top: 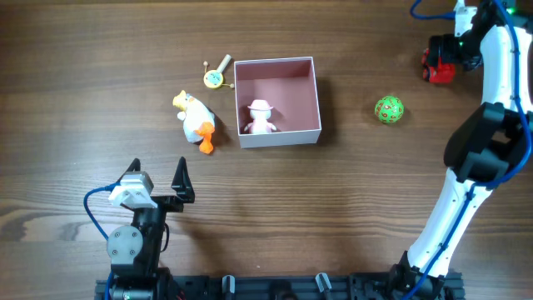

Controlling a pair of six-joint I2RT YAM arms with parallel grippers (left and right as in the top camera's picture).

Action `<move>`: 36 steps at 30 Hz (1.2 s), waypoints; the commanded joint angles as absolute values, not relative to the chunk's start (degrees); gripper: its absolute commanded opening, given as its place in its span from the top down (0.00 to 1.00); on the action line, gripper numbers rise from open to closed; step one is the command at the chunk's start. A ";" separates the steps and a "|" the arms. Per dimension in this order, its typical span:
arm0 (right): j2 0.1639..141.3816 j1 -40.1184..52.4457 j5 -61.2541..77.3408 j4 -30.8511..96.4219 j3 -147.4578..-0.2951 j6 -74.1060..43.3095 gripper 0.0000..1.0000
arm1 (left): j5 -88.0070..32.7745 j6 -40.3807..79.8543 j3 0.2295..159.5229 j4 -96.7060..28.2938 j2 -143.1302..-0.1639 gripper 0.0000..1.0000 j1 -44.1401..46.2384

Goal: Pack container
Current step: 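Move the right gripper up and over to the red toy truck, then grasp the red toy truck with the right gripper and lift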

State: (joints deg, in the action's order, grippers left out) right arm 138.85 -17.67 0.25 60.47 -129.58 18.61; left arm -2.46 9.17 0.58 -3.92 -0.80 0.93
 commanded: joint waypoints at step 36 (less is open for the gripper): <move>132.00 -11.03 -5.76 58.46 -130.63 14.26 0.60 | -3.36 9.69 0.32 -4.14 -0.32 0.00 0.47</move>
